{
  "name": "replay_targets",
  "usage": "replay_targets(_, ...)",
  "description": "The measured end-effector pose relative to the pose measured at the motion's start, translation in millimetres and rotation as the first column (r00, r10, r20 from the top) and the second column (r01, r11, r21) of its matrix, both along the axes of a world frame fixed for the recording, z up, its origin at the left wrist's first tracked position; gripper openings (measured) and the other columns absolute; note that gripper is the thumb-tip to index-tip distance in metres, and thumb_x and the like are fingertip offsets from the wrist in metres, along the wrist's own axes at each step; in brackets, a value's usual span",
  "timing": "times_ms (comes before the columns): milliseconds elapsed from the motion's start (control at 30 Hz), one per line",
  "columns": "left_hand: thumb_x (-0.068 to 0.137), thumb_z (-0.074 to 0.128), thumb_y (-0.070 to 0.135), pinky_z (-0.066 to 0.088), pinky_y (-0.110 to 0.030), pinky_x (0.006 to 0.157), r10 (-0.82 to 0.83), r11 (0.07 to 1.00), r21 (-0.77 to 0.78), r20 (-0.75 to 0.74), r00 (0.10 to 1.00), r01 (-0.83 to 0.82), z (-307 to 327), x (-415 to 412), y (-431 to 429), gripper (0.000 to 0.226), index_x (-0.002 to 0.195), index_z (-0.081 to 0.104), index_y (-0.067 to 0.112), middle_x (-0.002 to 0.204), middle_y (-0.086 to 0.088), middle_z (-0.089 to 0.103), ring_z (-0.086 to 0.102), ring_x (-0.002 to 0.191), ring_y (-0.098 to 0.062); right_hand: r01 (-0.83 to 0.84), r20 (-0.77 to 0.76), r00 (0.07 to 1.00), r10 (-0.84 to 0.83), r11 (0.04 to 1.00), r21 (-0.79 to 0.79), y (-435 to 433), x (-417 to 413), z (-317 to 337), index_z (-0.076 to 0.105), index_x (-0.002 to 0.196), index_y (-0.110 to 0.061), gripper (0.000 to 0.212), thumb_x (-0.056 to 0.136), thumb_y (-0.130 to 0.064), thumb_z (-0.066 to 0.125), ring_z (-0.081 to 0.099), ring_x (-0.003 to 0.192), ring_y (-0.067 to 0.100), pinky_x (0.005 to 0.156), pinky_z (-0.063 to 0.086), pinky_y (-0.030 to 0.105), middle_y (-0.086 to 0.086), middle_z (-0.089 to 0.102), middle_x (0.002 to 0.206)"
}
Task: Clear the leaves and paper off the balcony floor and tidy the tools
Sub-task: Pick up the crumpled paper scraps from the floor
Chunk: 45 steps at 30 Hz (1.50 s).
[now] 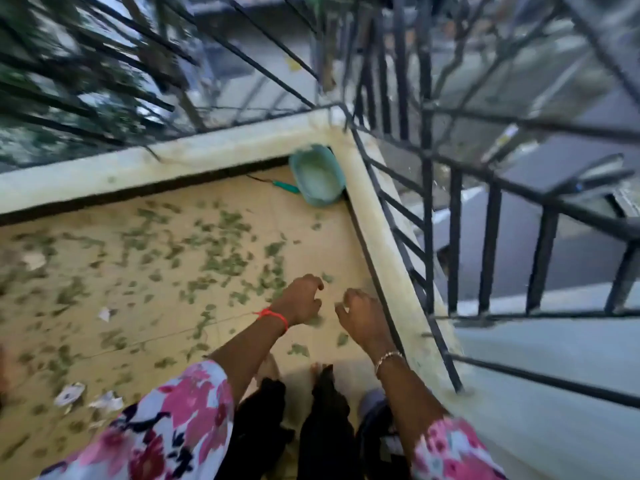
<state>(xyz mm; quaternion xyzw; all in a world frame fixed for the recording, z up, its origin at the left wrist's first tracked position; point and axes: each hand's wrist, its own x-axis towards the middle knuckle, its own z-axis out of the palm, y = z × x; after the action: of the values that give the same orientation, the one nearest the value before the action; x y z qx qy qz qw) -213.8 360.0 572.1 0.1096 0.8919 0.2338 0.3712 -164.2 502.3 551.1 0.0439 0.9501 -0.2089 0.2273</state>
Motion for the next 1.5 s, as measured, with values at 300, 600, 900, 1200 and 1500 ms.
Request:
replay_targets(300, 0.093, 0.047, 0.008, 0.036, -0.032, 0.096, 0.416, 0.893, -0.066, -0.257, 0.872, -0.446, 128, 24, -157, 0.037, 0.13, 0.048, 0.006, 0.137, -0.015, 0.045, 0.044, 0.125, -0.03, -0.652, -0.074, 0.743, 0.665, 0.745, 0.142, -129, -93, 142, 0.05, 0.12, -0.006, 0.029, 0.097, -0.021, 0.039, 0.051, 0.115, 0.03, 0.093, 0.036, 0.035, 0.014, 0.054, 0.126)
replay_targets(600, 0.091, 0.051, 0.007, 0.034, -0.034, 0.099, 0.764, 0.599, -0.004, -0.297, 0.573, -0.801, 149, 116, -268, 0.035, 0.126, 0.05, 0.001, 0.132, -0.018, 0.045, 0.042, 0.125, -0.032, -0.924, -0.104, 0.321, 0.941, 0.336, 0.182, -279, -75, 214, 0.056, 0.11, -0.001, 0.026, 0.097, -0.02, 0.043, 0.055, 0.105, 0.035, 0.082, 0.043, 0.036, 0.019, 0.06, 0.111)
replay_targets(900, 0.09, 0.052, 0.004, 0.032, -0.031, 0.099, 0.914, 0.352, -0.014, -0.21, 0.347, -0.936, 118, 177, -363, 0.036, 0.125, 0.051, 0.001, 0.14, -0.02, 0.041, 0.041, 0.127, -0.031, -0.973, -0.02, 0.174, 0.984, 0.175, 0.153, -388, -52, 185, 0.059, 0.107, 0.001, 0.027, 0.095, -0.019, 0.045, 0.056, 0.102, 0.037, 0.081, 0.045, 0.038, 0.022, 0.061, 0.11)
replay_targets(1200, 0.093, 0.048, 0.002, 0.034, -0.037, 0.104, 0.969, 0.184, -0.051, -0.158, 0.19, -0.982, 86, 213, -438, 0.037, 0.129, 0.049, 0.001, 0.144, -0.017, 0.038, 0.037, 0.131, -0.032, -0.985, 0.068, 0.161, 0.985, 0.156, 0.074, -486, -49, 145, 0.057, 0.116, 0.003, 0.029, 0.097, -0.014, 0.044, 0.058, 0.102, 0.037, 0.08, 0.045, 0.036, 0.024, 0.059, 0.115)
replay_targets(1500, 0.087, 0.051, -0.001, 0.035, -0.037, 0.101, 0.993, 0.023, -0.079, -0.114, 0.032, -0.997, 39, 227, -495, 0.035, 0.122, 0.055, 0.0, 0.134, -0.019, 0.047, 0.042, 0.125, -0.033, -0.995, 0.106, 0.084, 0.991, 0.089, -0.05, -574, -55, 90, 0.06, 0.105, 0.006, 0.025, 0.095, -0.012, 0.047, 0.053, 0.105, 0.036, 0.084, 0.036, 0.032, 0.025, 0.057, 0.111)
